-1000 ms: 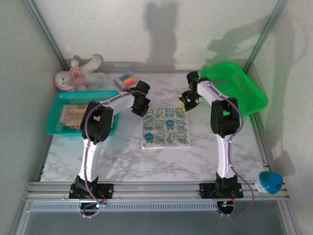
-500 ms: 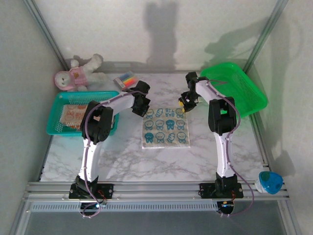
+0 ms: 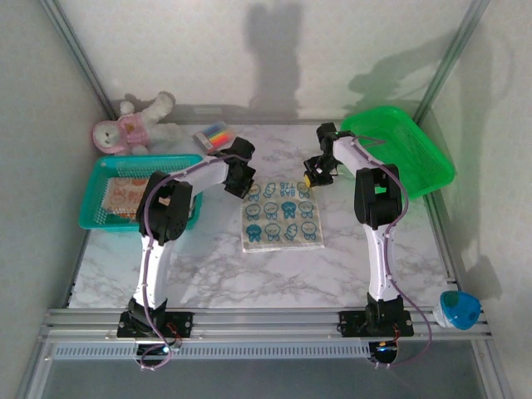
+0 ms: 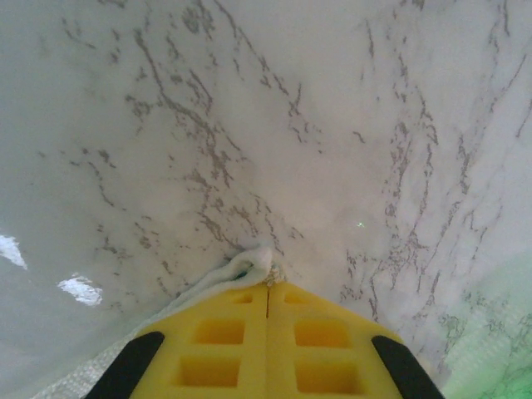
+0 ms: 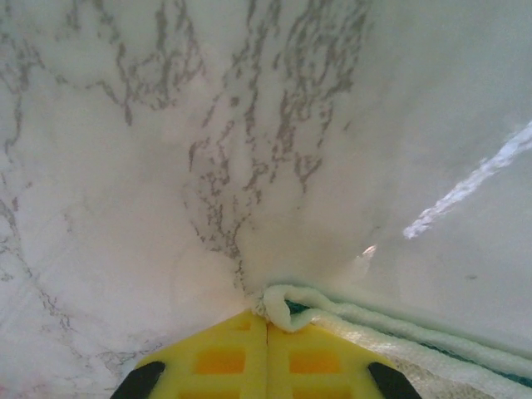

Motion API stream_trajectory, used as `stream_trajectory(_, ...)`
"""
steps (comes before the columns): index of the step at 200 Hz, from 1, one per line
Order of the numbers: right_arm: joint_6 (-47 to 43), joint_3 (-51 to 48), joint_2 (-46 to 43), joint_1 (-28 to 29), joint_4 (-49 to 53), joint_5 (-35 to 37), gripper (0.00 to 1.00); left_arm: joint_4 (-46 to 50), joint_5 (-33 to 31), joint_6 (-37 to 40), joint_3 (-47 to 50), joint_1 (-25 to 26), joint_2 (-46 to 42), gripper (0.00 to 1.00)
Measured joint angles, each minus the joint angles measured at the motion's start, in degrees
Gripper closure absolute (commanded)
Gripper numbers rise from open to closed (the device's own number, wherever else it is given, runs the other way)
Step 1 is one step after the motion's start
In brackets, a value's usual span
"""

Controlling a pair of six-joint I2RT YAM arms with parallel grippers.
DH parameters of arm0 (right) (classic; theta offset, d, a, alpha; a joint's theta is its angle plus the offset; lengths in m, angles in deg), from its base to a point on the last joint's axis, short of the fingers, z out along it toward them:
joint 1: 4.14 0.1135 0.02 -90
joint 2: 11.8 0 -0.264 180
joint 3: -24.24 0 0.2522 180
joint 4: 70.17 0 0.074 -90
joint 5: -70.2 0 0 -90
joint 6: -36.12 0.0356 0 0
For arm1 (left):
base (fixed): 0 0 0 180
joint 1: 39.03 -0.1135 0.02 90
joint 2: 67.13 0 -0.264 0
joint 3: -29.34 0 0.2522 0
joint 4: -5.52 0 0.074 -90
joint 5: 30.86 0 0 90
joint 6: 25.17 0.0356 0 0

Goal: Fold and stack the towels

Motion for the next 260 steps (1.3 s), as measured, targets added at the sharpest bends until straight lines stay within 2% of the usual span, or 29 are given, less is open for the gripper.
stream_trajectory(50,-3.7,-1.1,-1.4,0.1,-0.9,0.7,1.0,0.3,-1.4,1.3,0.9,0.0,-1.7,1.0)
stream_trajectory(132,-7.7,-8.8,-11.3,0.1,-5.5,0.9,1.0,-1.1,-4.0,2.0,4.5,0.0,-9.3,1.0)
stream_trajectory(205,-9.5,-20.1,-18.1,0.5,-12.6,0.6,1.0,-6.8,-5.4,1.9,13.7,1.2,-16.1,1.0)
stream_trajectory(260,-10.8,-30.0,-25.5,0.5,-20.6,0.6,1.0,-14.4,-9.1,1.9,22.3,4.1,-24.0,1.0)
